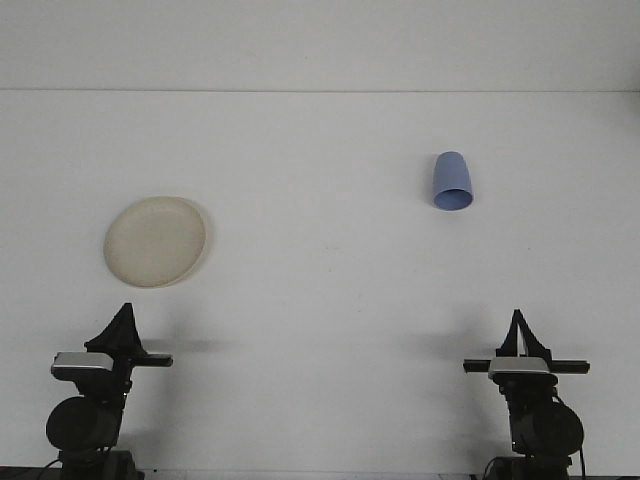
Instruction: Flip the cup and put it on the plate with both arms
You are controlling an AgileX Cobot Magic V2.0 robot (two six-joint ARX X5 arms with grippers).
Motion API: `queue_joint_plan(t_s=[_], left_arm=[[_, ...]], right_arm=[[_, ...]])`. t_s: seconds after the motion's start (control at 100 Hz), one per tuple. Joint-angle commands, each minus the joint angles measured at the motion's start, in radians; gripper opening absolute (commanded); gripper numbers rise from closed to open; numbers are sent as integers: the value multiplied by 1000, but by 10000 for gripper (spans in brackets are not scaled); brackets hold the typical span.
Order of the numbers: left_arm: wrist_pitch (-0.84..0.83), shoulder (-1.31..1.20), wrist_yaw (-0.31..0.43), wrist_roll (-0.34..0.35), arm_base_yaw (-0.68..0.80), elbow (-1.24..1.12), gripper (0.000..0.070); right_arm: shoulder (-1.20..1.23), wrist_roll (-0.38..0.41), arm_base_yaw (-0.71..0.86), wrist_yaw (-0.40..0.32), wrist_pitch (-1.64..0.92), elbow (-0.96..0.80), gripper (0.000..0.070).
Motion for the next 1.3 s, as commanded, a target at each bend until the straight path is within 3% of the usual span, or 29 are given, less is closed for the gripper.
queue_joint_plan(t_s=[0.0,0.79,0.88,1.07,1.29], left_arm=[[11,-1,-5,13,0,-20,13],[11,-1,-5,13,0,-20,13],[11,-1,-5,13,0,-20,13],[11,-1,-5,13,0,-20,13],[11,-1,-5,13,0,-20,12]], right_arm=[[-1,2,0,0,13,-2,0],[-1,9,0,-10,20,-2,0],[-1,109,0,-39,26,-2,0],[-1,454,0,-45,75,0,0],[61,497,0,-25,61,165,0]])
